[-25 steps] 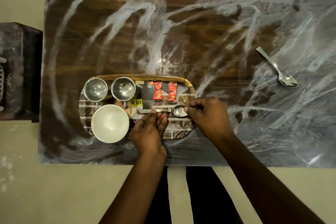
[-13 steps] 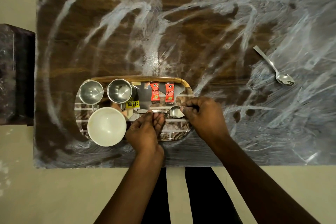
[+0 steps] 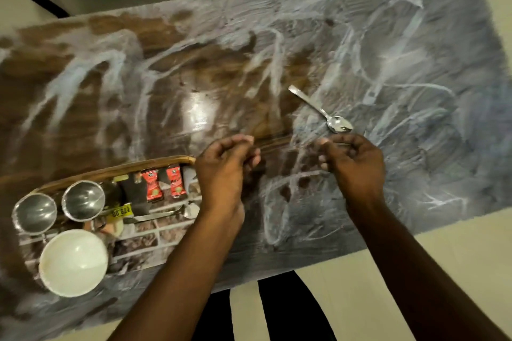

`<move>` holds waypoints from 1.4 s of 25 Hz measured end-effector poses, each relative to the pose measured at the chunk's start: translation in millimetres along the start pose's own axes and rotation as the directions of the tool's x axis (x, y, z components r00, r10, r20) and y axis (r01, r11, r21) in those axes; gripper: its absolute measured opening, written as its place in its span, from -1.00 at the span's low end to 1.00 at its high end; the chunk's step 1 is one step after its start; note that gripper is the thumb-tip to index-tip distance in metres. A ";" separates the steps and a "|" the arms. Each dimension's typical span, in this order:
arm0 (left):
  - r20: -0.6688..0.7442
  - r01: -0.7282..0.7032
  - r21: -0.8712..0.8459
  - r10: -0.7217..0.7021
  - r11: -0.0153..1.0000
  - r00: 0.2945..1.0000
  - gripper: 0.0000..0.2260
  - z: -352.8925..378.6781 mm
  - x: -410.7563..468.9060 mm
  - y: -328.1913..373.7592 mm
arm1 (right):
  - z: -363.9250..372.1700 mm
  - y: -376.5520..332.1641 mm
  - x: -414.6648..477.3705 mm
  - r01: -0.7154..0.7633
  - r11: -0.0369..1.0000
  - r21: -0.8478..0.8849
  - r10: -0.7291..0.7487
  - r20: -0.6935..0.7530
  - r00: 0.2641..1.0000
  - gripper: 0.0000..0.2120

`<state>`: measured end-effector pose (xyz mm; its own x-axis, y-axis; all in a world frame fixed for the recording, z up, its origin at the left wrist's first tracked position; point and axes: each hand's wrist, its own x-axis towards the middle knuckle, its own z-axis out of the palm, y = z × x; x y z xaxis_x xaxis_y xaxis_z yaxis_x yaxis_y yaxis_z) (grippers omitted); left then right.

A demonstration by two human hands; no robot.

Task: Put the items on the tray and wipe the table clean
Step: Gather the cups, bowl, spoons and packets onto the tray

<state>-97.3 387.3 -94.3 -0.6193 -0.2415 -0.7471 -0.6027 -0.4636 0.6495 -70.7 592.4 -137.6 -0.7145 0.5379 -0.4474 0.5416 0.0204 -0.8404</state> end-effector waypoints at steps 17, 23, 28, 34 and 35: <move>0.079 0.041 0.063 -0.045 0.997 0.996 -0.90 73.4 29.2 -15.8 | -6.6 -16.7 26.6 -0.134 0.982 0.130 0.118 0.123 0.985 -0.86; -0.108 -0.080 -0.063 0.073 0.995 0.991 -0.93 -56.5 -30.1 -10.0 | 41.2 -19.2 -69.3 -0.140 0.990 -0.028 0.141 0.352 0.925 -0.94; -0.316 0.024 -0.192 -0.085 0.981 0.945 -0.97 -157.2 -53.7 -30.3 | 81.3 15.8 -142.9 -0.106 0.974 -0.199 0.189 0.464 0.866 -0.94; -0.379 0.128 -0.164 -0.182 0.978 0.907 -0.90 -197.1 -48.6 -43.5 | 107.4 40.4 -167.5 0.092 0.915 -0.394 0.105 0.451 0.886 -0.93; -0.382 0.143 -0.160 -0.195 0.977 0.903 -0.89 -199.4 -46.5 -44.5 | 109.3 41.8 -168.4 0.116 0.908 -0.402 0.084 0.447 0.891 -0.93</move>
<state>58.7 249.1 -116.7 -0.2499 -0.4531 -0.8557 -0.5966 -0.6240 0.5046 23.8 410.6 -130.9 -0.7888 0.1045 -0.6058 0.5870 0.4202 -0.6919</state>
